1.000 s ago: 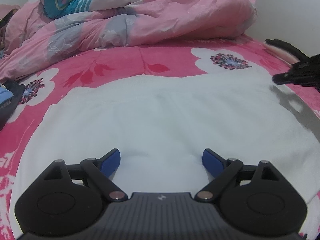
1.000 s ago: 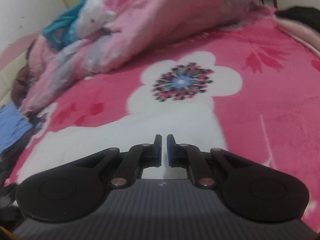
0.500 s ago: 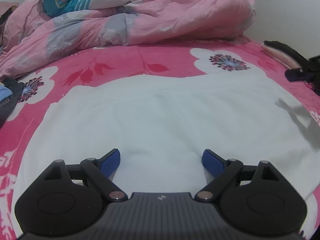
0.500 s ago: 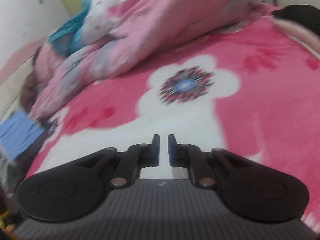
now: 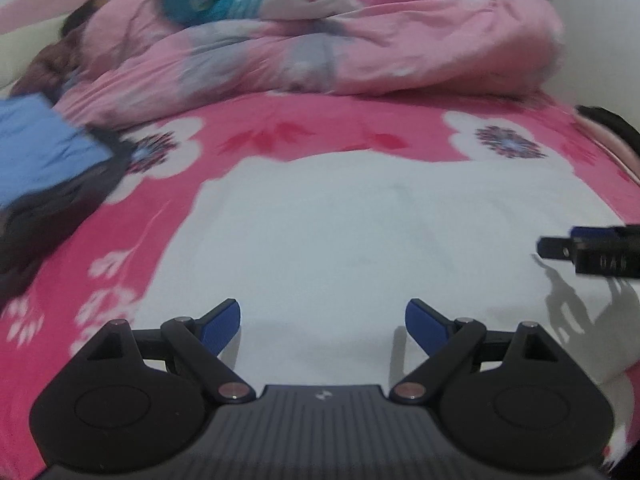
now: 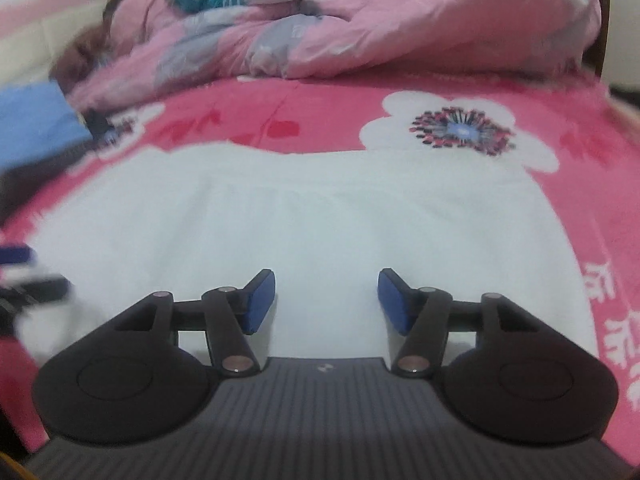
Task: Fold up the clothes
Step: 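Open the right gripper above the sweatshirt, then move the open left gripper to the sweatshirt edge and close on it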
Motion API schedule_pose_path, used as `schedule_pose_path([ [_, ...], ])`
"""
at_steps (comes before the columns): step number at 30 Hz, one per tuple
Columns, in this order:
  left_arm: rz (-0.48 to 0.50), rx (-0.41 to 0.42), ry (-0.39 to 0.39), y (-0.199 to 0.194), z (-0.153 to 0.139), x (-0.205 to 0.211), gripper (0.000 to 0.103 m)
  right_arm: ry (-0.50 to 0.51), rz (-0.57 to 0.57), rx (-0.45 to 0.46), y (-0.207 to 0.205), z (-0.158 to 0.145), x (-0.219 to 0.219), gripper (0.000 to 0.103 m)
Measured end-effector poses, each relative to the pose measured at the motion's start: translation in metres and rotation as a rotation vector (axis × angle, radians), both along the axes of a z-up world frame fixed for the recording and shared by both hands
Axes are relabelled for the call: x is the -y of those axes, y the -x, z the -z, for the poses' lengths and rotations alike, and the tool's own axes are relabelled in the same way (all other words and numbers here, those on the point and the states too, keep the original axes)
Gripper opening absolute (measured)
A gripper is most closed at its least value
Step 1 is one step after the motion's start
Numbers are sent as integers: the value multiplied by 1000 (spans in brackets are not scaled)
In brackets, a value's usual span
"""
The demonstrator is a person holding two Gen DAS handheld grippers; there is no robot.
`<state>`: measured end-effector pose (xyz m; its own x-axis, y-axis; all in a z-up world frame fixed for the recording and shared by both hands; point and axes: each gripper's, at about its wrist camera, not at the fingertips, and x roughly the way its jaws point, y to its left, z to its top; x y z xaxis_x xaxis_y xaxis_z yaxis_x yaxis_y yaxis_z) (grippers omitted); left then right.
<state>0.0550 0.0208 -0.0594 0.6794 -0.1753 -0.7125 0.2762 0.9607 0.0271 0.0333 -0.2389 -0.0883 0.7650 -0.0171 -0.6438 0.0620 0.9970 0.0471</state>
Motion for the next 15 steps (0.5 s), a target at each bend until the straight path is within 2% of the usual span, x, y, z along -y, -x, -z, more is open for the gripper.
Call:
schedule_pose_path([
  [3,-73,14,-4,1,-3,-13,91,33,0,8,-2,5,-10,65],
  [7,-120,43,2,8,-4,-29,91,117,-28,16,-4,19,-23,79],
  [15,-160,81,58,36,0,-67,91,105,-43,10,-7,22,-19,82],
])
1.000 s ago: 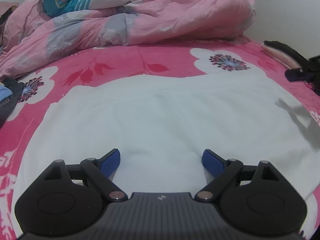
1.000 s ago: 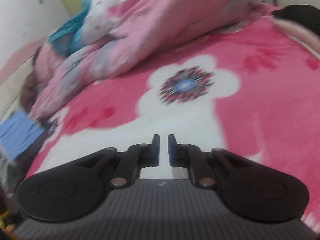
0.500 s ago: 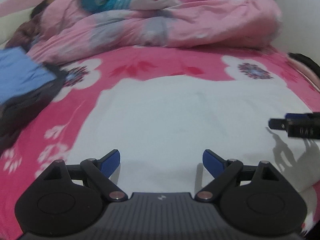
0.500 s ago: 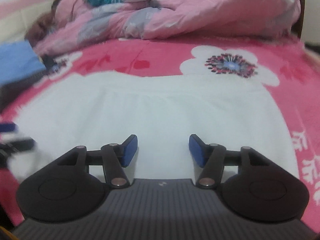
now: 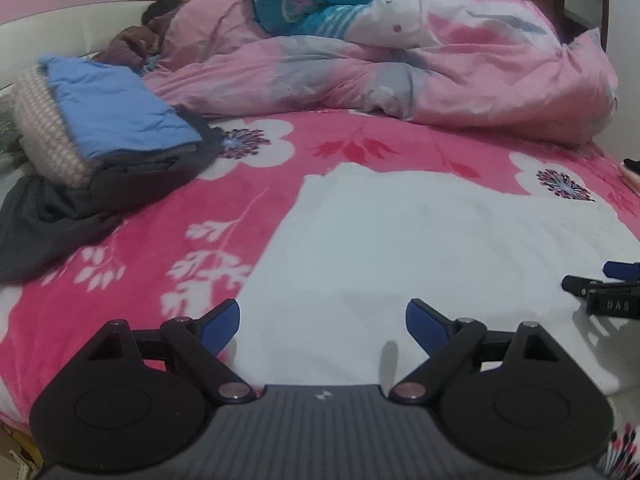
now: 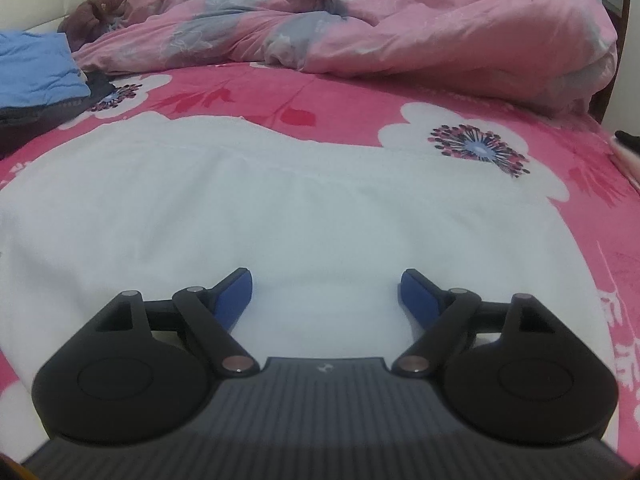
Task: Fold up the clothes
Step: 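Move the open left gripper to the sweatshirt edge and close on it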
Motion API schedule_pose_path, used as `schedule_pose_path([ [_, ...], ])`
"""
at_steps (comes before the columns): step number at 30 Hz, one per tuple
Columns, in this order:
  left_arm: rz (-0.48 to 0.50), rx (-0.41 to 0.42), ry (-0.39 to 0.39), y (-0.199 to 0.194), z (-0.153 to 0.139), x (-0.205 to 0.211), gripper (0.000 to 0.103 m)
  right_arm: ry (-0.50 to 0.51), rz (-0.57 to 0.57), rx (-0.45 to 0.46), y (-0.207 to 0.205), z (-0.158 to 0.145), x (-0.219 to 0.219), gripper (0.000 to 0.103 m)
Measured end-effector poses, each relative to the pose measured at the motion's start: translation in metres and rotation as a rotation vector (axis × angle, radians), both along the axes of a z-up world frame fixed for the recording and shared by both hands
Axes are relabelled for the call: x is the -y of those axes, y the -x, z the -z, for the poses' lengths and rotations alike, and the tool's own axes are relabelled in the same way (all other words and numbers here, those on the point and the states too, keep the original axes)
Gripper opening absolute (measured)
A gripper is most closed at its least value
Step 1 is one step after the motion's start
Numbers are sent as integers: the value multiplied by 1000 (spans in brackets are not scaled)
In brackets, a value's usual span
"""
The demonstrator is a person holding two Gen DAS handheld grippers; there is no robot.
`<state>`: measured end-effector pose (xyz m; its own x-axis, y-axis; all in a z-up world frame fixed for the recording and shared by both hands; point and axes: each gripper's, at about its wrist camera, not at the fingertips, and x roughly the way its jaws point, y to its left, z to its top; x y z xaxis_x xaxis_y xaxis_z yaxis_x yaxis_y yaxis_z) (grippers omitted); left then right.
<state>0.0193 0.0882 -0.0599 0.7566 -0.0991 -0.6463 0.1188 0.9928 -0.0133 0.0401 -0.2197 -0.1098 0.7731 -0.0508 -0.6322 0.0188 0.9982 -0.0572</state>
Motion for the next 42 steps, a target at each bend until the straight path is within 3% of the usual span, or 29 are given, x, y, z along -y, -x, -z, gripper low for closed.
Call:
schedule_pose_path([
  [10,-40,-28,71,-5,1,-24,91,10,9,-47,-8,-2,-5,87],
  [18,37,-74,75,-50,-2,-15,91,6,16,-60,-9,-3,-6,87],
  [23,17,-48,131,-35,5,-31,91,6,14,-61,-10,-3,-4,87],
  [28,-11,26,276,6,15,-54,91,10,17,-57,-9,-2,-6,87],
  [33,-15,47,285,29,32,-57,91,16,25,-54,-9,-1,-8,88],
  [40,1,78,337,26,34,-62,86,19,29,-50,-9,-1,-8,88],
  [42,5,70,349,25,34,-62,81,19,30,-49,-9,-1,-8,89],
])
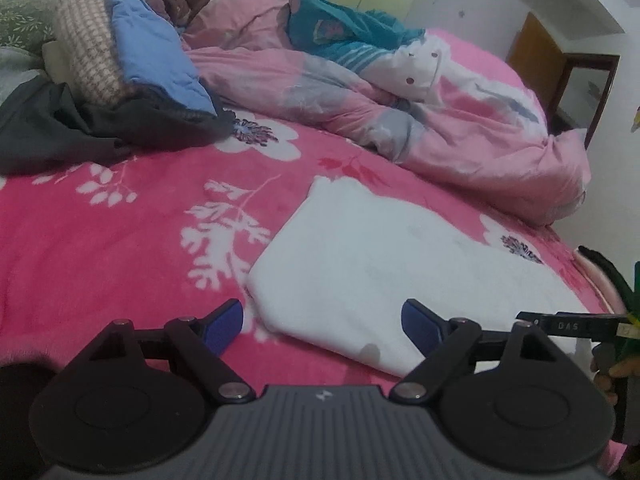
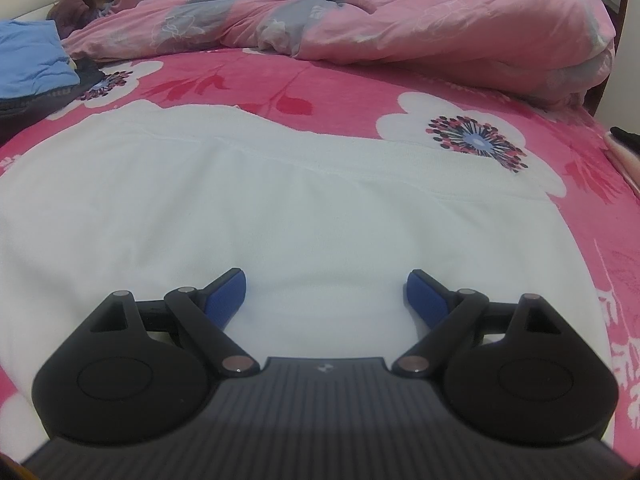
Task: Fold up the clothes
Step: 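Move the open left gripper to the sweatshirt edge and close on it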
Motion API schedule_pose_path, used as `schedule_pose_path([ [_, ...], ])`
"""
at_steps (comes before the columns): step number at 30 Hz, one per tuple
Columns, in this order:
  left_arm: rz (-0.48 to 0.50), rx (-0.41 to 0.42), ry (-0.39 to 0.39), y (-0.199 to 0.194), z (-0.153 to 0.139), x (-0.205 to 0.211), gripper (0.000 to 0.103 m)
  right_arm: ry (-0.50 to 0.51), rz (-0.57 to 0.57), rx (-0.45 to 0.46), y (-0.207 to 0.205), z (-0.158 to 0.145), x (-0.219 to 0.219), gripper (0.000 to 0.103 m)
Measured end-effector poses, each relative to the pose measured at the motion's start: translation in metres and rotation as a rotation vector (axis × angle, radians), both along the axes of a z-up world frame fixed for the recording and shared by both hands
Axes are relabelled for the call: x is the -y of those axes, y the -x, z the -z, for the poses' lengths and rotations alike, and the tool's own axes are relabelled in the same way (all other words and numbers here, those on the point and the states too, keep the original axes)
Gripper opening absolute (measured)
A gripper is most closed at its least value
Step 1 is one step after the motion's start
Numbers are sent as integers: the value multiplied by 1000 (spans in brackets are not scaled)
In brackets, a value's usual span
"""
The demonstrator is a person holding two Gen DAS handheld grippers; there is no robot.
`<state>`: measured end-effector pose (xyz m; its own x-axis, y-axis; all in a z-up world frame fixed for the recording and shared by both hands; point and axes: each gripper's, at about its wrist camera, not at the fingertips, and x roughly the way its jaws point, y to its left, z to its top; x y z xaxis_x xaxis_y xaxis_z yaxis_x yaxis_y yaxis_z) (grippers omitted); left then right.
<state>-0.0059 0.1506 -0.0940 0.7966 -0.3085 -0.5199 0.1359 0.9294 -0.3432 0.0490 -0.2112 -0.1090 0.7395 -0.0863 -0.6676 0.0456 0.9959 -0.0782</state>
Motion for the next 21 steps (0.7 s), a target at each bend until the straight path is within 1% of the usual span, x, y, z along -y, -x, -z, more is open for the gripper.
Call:
schedule_pose_path([
  [5,30,-22,48,2,4,0,79,3,2,7,1,1,-1,89],
  [7,43,-30,51,3,7,3,79,4,3,11,2,2,-1,89],
  [9,39,-38,64,2,10,4,80,6,5,13,2,2,-2,89],
  [14,12,-45,127,-12,14,2,80,5,9,17,1,2,-2,89],
  [16,6,-35,126,-20,17,3,80,5,10,18,1,3,-2,90],
  [19,12,-9,97,-27,18,11,84,6,11,19,1,3,-3,90],
  [21,15,6,90,-33,18,15,85,6,12,20,1,3,-3,90],
])
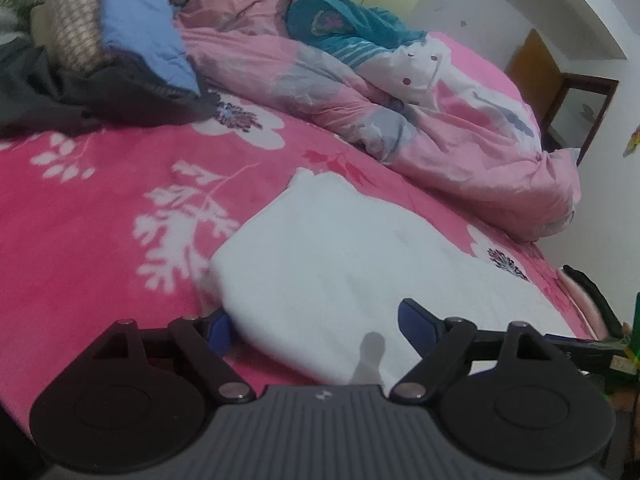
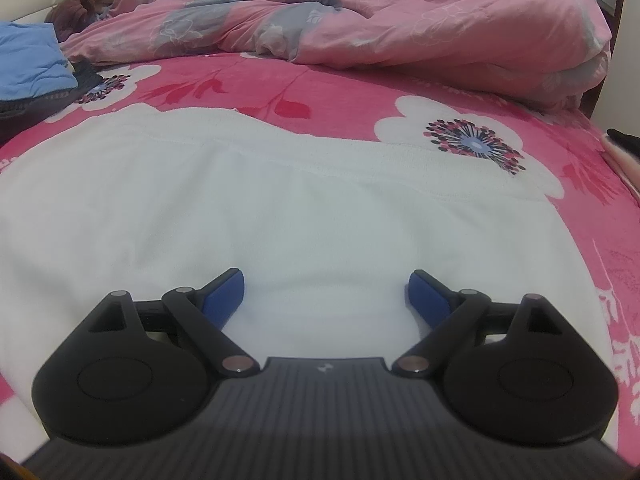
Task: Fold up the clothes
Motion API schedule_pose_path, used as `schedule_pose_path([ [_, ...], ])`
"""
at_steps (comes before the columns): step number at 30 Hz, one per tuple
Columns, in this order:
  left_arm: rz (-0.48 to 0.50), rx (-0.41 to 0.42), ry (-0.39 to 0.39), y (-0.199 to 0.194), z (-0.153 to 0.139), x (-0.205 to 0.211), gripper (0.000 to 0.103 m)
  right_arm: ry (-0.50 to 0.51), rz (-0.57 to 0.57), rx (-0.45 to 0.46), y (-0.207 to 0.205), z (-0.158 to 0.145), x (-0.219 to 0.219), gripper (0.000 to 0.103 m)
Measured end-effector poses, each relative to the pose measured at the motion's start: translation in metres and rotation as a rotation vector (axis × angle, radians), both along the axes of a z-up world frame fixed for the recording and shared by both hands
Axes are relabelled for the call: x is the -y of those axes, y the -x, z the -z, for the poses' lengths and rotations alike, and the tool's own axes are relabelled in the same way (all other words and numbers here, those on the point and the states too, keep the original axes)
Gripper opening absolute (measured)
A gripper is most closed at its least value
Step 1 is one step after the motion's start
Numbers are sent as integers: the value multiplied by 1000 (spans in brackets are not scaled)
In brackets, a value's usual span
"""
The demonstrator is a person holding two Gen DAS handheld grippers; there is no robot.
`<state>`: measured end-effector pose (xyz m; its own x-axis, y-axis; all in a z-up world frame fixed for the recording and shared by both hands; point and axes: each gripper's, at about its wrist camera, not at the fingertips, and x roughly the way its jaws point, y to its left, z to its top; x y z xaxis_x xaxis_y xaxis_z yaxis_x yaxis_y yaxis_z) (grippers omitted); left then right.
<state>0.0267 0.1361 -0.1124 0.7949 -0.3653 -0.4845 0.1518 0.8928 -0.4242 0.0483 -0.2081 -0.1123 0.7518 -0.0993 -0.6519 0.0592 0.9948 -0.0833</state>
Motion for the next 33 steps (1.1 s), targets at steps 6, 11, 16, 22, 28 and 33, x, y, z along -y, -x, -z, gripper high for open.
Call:
schedule_pose_path([
  [6,-9,13,30,-24,0,2,83,1,3,4,0,1,-1,90],
  [11,-19,6,65,-48,3,0,77,0,7,9,0,1,-1,91],
  [16,-21,-23,95,-67,3,-2,61,1,14,16,0,2,-2,92],
  [22,-42,-56,65,-84,2,2,37,-2,19,23,-1,3,-2,93],
  [28,-70,-34,21,-81,-8,6,13,-8,18,34,-1,4,0,96],
  [33,-70,20,-16,-75,-32,22,12,-13,16,36,0,4,0,96],
])
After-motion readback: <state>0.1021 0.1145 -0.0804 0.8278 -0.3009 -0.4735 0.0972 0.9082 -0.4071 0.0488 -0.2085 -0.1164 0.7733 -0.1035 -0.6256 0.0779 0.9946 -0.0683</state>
